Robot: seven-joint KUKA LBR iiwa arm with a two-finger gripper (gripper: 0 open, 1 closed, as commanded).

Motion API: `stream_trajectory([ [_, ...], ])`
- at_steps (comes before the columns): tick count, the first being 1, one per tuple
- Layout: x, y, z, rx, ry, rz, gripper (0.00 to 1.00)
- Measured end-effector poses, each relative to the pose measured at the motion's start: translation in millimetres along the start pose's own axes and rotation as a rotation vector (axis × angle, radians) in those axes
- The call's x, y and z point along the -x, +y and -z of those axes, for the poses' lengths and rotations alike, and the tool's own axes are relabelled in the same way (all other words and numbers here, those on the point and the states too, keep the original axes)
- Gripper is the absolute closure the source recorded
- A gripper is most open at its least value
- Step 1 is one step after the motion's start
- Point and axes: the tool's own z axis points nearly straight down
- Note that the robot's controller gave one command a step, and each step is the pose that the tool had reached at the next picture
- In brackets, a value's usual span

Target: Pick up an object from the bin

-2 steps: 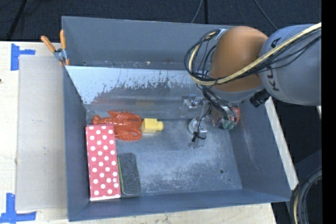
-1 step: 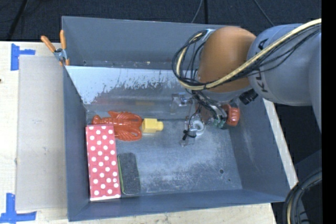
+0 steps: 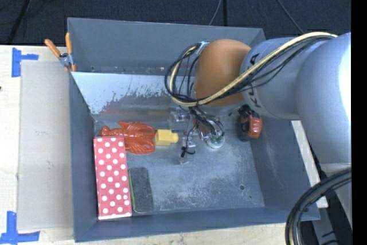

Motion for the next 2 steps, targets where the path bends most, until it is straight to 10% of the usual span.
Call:
stream_trajectory([
  [1,-7.1,-30.4,-17.4,-0.006,-0.008,-0.008,0.00],
  [2,-3.5,10.4,-15.7,-0.006,-0.007,0.021,0.00],
])
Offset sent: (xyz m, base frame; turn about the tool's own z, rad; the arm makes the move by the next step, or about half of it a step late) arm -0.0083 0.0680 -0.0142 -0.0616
